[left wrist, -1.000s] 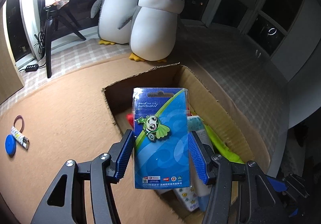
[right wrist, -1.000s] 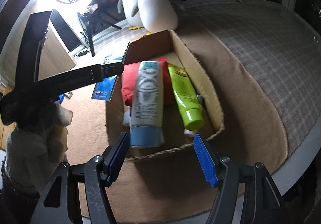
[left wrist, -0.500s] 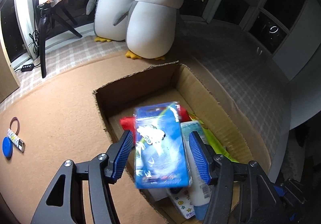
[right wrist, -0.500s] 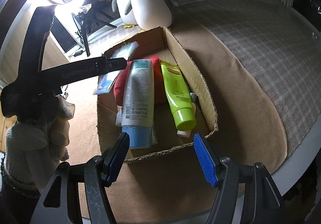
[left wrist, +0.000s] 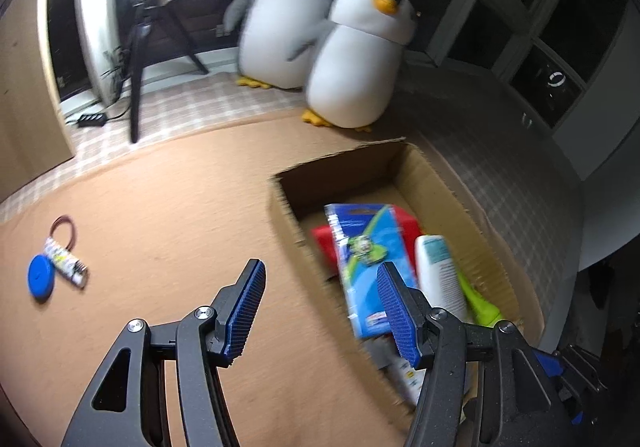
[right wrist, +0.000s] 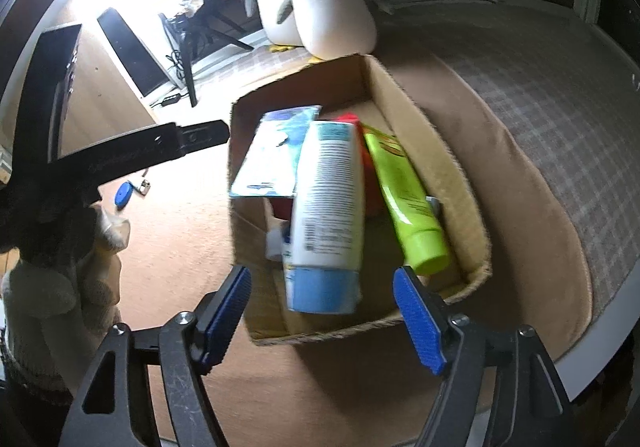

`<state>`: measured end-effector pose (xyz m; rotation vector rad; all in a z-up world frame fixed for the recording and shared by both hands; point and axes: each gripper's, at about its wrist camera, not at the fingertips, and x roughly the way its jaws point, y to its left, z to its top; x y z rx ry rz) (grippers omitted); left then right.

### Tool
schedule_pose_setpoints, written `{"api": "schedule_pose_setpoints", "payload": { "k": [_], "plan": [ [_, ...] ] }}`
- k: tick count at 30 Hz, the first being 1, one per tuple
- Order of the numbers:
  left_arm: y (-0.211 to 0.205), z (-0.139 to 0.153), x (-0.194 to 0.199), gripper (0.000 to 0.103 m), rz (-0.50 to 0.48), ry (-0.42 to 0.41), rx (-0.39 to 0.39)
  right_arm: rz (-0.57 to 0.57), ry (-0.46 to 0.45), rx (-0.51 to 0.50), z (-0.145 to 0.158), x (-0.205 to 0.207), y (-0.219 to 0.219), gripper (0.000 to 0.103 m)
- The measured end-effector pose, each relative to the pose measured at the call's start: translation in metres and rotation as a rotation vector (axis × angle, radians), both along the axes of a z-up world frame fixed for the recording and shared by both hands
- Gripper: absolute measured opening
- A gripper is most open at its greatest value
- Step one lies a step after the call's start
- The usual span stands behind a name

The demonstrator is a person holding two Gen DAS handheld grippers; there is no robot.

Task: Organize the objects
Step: 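Move the open left tool to the blue tape measure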

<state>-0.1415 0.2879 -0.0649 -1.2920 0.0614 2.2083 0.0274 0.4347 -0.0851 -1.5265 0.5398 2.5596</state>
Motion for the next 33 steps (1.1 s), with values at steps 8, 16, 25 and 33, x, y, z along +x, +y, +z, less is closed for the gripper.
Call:
{"api": "schedule_pose_setpoints", "payload": {
  "k": [8, 16, 25, 33],
  "plan": [
    [-0.073, -0.001, -0.005, 0.062, 0.1, -0.004, -0.009, 0.077, 0.024, -0.021, 0.001, -0.021, -0.04, 0.073],
    [-0.161, -0.009, -0.014, 0.062, 0.232, -0.014, -0.039, 0.153, 0.072, -0.019, 0.009, -0.042, -0.076, 0.073],
    [-0.262, -0.031, -0.06, 0.062, 0.437, -0.053, -0.058, 0.225, 0.027, -0.035, 0.007, -0.061, -0.111, 0.073],
    [-0.298, -0.046, -0.112, 0.061, 0.525, -0.082, -0.062, 0.261, 0.024, -0.048, 0.009, -0.079, -0.129, 0.073]
  ]
}}
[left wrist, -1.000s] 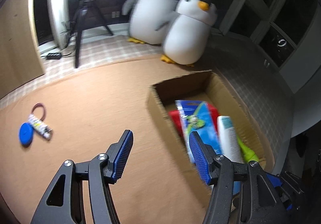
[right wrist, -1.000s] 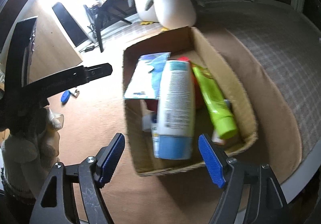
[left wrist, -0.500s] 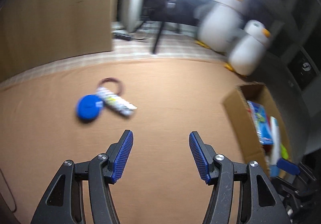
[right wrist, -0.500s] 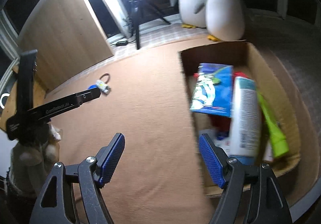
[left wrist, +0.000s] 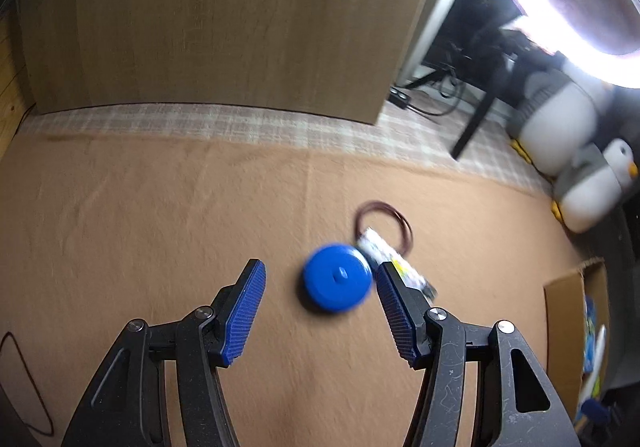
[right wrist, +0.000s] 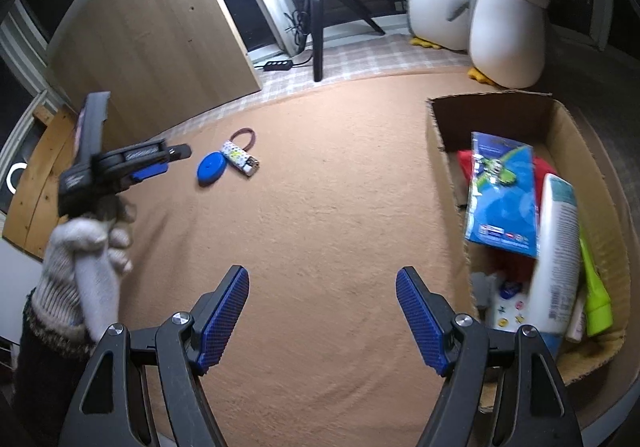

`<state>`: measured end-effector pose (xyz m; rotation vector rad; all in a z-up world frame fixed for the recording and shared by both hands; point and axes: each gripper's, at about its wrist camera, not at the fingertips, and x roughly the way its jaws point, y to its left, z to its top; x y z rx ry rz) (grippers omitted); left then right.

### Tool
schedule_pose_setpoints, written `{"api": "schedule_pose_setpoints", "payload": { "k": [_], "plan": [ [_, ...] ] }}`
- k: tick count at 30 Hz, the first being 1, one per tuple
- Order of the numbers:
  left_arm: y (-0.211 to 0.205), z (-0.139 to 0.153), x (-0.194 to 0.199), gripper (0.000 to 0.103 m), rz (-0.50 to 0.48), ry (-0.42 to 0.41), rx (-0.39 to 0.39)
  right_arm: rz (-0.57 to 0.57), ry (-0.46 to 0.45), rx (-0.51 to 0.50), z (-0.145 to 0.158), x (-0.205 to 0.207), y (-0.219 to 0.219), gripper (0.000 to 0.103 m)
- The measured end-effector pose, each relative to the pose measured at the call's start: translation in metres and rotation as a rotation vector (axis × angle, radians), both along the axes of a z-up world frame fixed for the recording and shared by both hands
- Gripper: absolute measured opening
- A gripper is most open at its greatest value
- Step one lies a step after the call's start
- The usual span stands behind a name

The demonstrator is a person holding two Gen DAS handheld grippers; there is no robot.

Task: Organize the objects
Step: 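Move the open left tool to the blue tape measure, then close the left tool on the tape measure while the right tool approaches the lighter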

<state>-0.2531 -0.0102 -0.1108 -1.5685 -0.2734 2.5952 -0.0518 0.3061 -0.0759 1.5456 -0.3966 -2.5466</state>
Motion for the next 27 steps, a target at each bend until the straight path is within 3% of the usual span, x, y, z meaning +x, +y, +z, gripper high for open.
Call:
{"api": "schedule_pose_setpoints", "payload": {
  "k": [5, 15, 27],
  "plan": [
    [0.006, -0.014, -0.024, 0.056, -0.009, -0.021, -0.018, 0.015, 0.001, 0.009, -0.001, -0.016, -0.007, 0.073],
    [0.015, -0.036, -0.043, 0.034, -0.049, -0.051, -0.025, 0.033, -0.018, -0.046, -0.008, -0.057, -0.016, 0.072],
    [0.013, -0.04, -0.045, 0.032, -0.089, -0.024, -0.016, 0.066, -0.049, -0.056, -0.026, -0.114, -0.043, 0.071]
  ]
}}
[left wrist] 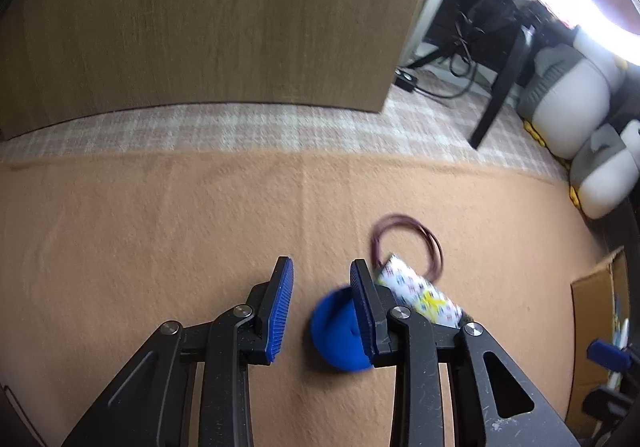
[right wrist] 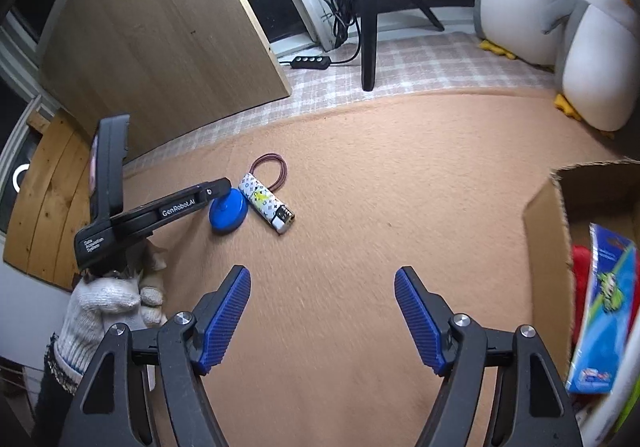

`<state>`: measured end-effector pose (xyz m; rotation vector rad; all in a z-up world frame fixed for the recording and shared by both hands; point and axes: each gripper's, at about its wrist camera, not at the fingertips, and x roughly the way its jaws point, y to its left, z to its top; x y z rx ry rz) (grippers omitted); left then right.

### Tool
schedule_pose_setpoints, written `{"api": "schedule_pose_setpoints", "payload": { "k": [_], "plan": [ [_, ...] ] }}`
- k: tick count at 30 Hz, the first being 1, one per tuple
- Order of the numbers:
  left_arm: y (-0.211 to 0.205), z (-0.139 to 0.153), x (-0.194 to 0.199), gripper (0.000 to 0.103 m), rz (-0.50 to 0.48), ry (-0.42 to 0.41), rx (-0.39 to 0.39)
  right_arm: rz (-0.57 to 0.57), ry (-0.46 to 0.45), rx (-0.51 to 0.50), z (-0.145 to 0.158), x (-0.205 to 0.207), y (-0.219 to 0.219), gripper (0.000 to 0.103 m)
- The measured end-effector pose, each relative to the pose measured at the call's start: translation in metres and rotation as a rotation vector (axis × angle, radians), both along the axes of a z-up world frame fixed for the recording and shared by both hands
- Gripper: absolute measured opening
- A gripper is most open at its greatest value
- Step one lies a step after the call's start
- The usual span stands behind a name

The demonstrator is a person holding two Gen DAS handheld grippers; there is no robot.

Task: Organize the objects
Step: 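Close the left tool on the tape measure while the right tool approaches the lighter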

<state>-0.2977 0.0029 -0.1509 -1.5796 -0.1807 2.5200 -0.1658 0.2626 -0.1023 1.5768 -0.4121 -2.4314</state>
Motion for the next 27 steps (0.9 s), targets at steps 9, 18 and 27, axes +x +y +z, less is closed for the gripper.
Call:
{"api": "schedule_pose_setpoints", "payload": {
  "k": [9, 18, 27],
  "plan": [
    [0.003, -0.01, -0.004, 0.026, -0.064, -0.009, -0.004, 0.006, -0.022, 0.009, -0.013, -0.024, -0.013, 0.064],
    [0.005, -0.011, 0.027, 0.025, -0.136, 0.006, -0.004, 0.041, -0.036, 0.044, -0.025, -0.044, -0.026, 0.058],
    [0.001, -0.012, 0.074, 0.025, -0.164, 0.024, -0.004, 0.112, -0.049, 0.092, -0.037, -0.072, -0.068, 0.056]
  ]
}}
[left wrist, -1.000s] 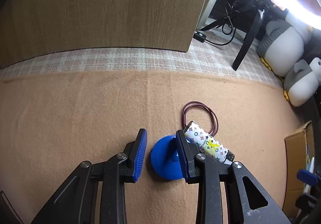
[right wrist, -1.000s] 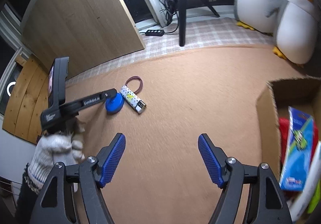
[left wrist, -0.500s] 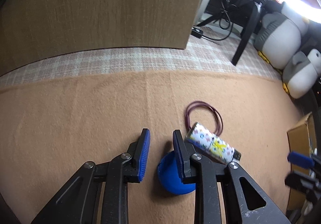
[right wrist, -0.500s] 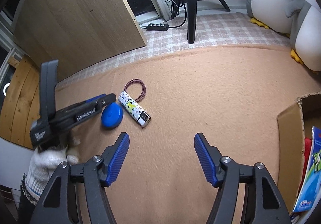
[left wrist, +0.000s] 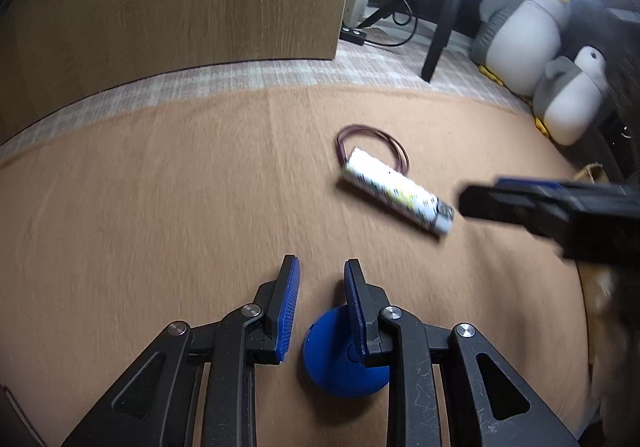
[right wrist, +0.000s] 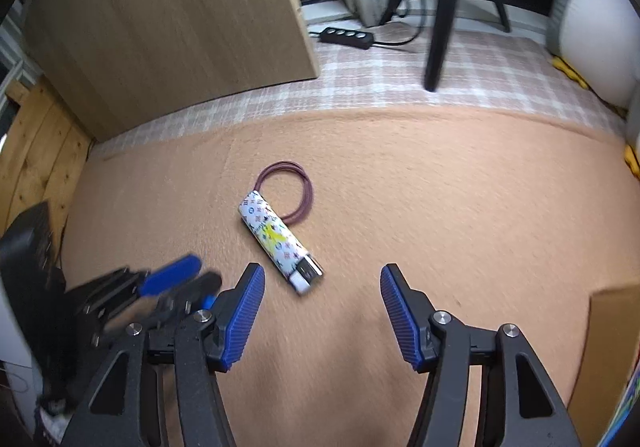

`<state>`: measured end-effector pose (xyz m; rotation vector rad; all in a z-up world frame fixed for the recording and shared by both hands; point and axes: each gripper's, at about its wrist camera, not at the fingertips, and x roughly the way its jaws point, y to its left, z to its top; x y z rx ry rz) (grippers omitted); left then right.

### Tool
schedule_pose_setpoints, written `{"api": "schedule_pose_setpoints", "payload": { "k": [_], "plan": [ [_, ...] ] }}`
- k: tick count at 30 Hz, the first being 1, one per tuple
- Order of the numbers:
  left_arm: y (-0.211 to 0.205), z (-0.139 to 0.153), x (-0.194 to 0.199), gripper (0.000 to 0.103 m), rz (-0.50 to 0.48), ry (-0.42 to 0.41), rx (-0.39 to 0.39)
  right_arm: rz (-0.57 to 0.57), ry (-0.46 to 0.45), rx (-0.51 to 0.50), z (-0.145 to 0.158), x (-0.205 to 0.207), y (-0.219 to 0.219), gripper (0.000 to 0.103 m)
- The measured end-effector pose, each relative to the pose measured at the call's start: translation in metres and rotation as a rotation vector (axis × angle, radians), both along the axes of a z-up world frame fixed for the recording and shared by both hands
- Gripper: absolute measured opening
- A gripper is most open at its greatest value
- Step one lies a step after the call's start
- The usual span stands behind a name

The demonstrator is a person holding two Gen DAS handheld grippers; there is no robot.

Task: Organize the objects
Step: 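Close the left tool on the tape measure while the right tool approaches the lighter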

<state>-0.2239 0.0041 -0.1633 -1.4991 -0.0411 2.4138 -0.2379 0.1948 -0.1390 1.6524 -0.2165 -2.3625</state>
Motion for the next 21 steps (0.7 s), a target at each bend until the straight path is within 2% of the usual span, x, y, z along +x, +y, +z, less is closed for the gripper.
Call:
{"api": "schedule_pose_setpoints", "payload": {
  "k": [11, 13, 17, 21],
  "plan": [
    [-0.018, 0.004, 0.034, 0.025, -0.002, -0.008, 0.04, 0.098, 0.023, 0.112, -0.014, -0.019, -0.044, 0.054],
    [-0.019, 0.003, 0.035, 0.025, -0.001, -0.01, 0.044, 0.109, 0.015, 0.127, -0.018, -0.02, -0.047, 0.051],
    [-0.02, 0.002, 0.038, 0.025, -0.007, -0.012, 0.046, 0.122, 0.002, 0.148, -0.024, -0.017, -0.051, 0.036],
    [-0.019, 0.002, 0.042, 0.025, -0.005, -0.011, 0.047, 0.138, 0.024, 0.187, -0.025, -0.012, -0.054, 0.032]
  ]
}}
